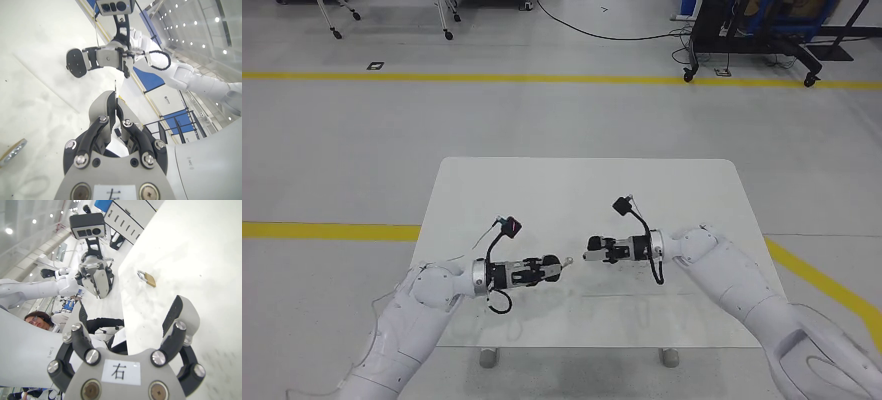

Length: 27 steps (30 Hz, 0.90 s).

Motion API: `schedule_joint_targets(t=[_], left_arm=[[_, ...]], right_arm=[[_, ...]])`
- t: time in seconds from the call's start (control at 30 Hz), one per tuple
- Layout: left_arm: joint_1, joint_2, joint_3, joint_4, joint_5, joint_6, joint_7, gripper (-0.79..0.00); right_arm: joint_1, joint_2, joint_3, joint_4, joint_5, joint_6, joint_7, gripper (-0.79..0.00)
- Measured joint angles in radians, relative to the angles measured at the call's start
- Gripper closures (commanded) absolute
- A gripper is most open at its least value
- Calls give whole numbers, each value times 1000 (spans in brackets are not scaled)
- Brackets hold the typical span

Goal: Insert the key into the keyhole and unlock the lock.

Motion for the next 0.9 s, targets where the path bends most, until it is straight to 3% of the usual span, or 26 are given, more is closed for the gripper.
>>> schedule_joint_targets(t=[0.1,0.27,0.33,0.5,0.63,0.9], left_arm=[[-14,1,29,8,-18,27,-73,0],[-60,-4,80,47,-68,73,-172,0],[-72,-6,95,59,-71,68,-179,0],[-85,-7,109,76,-66,61,-165,0],[-89,-5,115,80,-72,56,-164,0],[-94,-2,127,80,-63,56,-159,0]], right_arm=[[-34,33,7,-87,5,30,30,-785],[-68,77,-13,-212,42,84,84,-625],[-69,87,-26,-236,39,91,91,-579],[-63,102,-51,-260,55,86,86,-566],[-53,111,-72,-261,61,78,78,-449],[-35,112,-112,-244,72,64,64,-366]])
